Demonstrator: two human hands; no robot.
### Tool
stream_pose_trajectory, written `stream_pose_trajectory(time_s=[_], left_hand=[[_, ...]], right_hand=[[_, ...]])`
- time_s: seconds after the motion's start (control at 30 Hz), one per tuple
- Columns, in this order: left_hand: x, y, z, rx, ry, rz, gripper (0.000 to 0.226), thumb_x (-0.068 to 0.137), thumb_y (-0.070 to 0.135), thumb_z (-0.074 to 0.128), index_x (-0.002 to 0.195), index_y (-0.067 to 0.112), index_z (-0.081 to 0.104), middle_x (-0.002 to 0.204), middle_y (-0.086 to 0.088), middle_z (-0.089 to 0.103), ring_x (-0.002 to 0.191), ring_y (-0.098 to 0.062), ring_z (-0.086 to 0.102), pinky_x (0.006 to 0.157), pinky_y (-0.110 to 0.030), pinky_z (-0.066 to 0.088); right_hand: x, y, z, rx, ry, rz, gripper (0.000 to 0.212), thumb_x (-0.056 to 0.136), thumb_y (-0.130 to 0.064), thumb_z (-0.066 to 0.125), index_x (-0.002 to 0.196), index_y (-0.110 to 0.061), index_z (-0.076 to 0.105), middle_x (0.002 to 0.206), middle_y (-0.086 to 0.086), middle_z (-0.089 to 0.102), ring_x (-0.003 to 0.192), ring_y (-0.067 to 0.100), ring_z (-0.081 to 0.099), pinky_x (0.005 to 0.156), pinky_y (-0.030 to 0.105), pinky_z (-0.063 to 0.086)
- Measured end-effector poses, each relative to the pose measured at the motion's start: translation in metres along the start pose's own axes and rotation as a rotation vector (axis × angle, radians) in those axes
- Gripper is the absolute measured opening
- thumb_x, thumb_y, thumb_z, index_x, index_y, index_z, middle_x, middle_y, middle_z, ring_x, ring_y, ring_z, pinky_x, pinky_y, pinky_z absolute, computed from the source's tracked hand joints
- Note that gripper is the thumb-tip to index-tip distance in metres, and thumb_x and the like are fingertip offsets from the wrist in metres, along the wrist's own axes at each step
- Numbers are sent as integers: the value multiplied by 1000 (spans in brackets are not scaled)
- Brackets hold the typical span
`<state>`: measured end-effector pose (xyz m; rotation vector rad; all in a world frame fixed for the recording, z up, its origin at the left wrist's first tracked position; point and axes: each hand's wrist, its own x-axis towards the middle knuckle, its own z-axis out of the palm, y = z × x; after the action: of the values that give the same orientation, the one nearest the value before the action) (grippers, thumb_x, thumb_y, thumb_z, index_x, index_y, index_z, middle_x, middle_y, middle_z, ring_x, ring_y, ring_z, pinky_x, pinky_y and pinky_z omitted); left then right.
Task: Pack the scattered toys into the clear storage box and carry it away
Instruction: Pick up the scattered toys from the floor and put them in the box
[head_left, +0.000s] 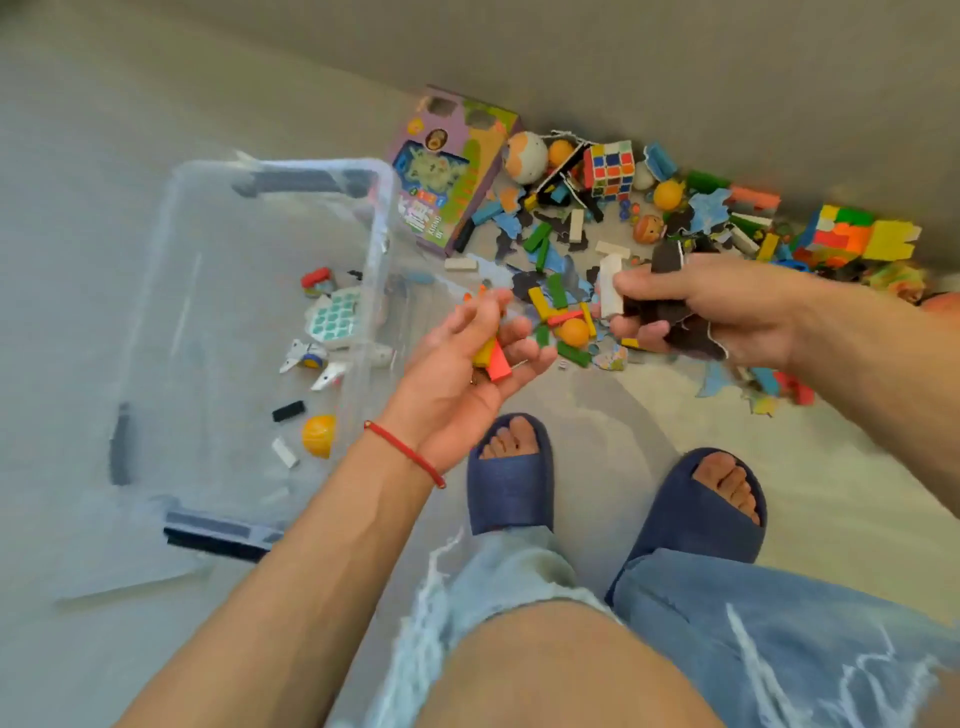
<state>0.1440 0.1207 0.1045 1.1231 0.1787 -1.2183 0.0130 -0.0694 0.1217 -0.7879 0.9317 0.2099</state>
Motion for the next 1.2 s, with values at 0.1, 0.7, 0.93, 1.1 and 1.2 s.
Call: stream_pose_trajectory(time_s=[0.1,0.7,0.93,1.1,1.2], left_hand=[[-45,56,-41,-66,148,155,12,101,6,47,105,8,59,83,-14,65,68,-22,64,77,-43,61],[-113,125,-91,254,453,369,22,95,11,51,115,12,62,124,-19,61,108,-27,62,81,-38,60],[-2,40,-28,743,323,293,13,90,10,61,93,22,64,97,0,69,86,-12,64,79,-37,56],[88,-9,-44,1066,357,234,20,85,6,60,91,25,60,117,0,66,110,-22,61,91,-34,51],[131,-18,-63,1420,414,340,35,83,12,62,118,18,61,112,-2,64,103,-24,58,89,-35,48]], right_hand=[[-9,-34,81,-212,-192,50,15,100,-18,57,108,-5,56,99,19,64,66,18,64,41,17,46],[16,-48,229,-458,-175,-108,37,95,-24,57,126,-4,58,132,23,56,113,39,64,93,50,56],[22,-58,57,-1164,250,-231,23,100,-25,54,108,-7,66,101,11,72,84,24,71,64,33,59],[73,-7,-23,-1684,205,-227,25,94,-29,55,117,-22,61,113,2,64,93,20,57,74,31,47],[116,25,-41,-1784,209,-360,33,91,-37,55,123,-28,54,117,2,59,106,24,57,81,39,51]])
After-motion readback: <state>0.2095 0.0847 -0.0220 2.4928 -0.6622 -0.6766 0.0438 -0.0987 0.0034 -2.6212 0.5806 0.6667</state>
